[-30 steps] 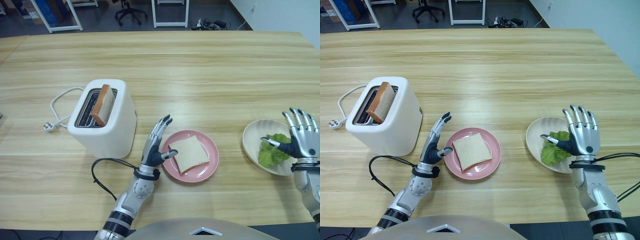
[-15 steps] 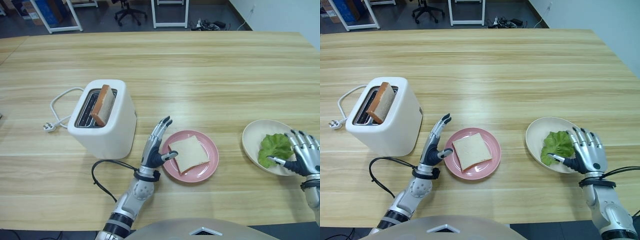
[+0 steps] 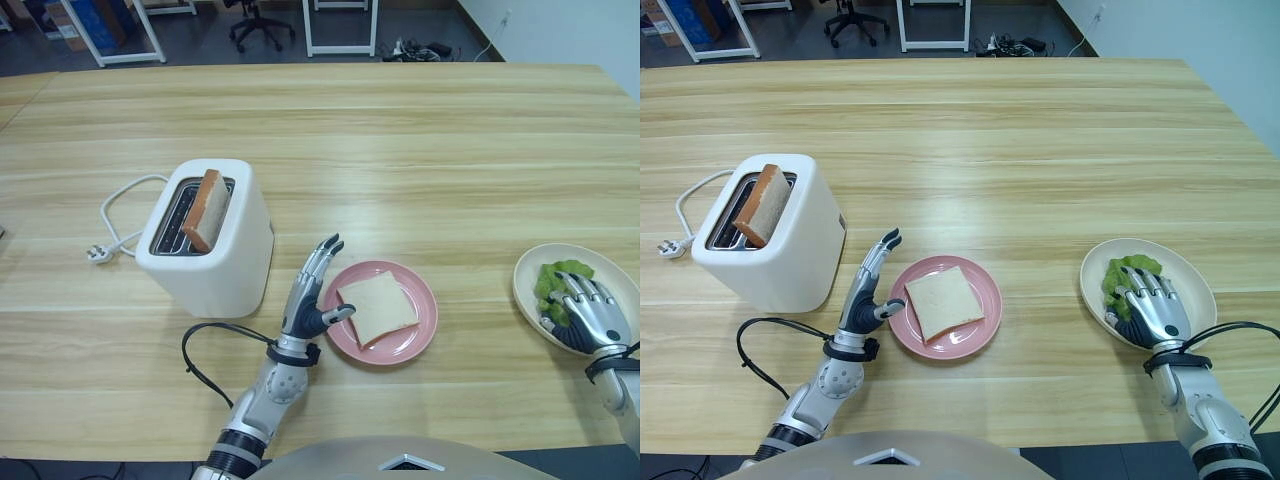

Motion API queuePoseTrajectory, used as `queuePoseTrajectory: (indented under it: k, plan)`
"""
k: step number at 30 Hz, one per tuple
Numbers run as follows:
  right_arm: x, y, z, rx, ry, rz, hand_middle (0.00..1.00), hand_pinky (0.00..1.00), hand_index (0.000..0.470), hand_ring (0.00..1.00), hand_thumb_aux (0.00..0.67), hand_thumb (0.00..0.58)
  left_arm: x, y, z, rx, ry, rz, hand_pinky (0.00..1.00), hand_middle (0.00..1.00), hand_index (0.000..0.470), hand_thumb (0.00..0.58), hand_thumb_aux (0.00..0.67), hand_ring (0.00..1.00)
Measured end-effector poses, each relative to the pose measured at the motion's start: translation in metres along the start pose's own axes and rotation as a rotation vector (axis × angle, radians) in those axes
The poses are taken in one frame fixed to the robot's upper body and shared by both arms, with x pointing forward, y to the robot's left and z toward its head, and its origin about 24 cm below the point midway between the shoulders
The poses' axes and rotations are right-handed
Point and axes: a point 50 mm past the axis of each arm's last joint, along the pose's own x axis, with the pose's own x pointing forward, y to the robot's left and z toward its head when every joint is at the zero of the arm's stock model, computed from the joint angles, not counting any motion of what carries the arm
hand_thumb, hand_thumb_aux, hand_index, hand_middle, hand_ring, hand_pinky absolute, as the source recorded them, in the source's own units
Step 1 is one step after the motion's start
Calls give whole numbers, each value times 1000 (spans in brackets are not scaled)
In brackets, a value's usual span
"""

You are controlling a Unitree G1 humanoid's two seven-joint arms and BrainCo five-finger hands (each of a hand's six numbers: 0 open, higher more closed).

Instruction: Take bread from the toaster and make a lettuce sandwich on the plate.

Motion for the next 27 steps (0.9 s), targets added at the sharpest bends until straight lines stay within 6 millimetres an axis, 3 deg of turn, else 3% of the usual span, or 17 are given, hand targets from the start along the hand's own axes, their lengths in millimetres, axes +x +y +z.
queuePoseTrajectory:
  k: [9, 14, 21, 25, 27]
  plan:
    - [-2, -17, 5, 24, -15, -59, 0, 0, 470, 0, 670, 580, -1, 0, 0, 1, 7, 3, 0, 0, 0, 0, 0, 0]
    - [-3, -48, 4, 0, -42, -148, 0, 0, 470, 0, 670, 580, 0, -1, 1, 1, 9, 9, 0, 0, 0, 0, 0, 0]
    - [-2, -115, 14, -18, -147, -358, 0, 0, 470, 0, 670, 580, 2, 4, 3, -3, -4, 78, 0, 0, 0, 0, 0, 0]
    - [1, -148, 40, -15, -268, -462, 0, 0, 470, 0, 670, 580, 5, 11, 6, -15, -25, 138, 0, 0, 0, 0, 0, 0]
    - [4, -152, 58, 16, -337, -476, 0, 0, 470, 0, 670, 580, 6, 14, 6, -24, -26, 164, 0, 0, 0, 0, 0, 0]
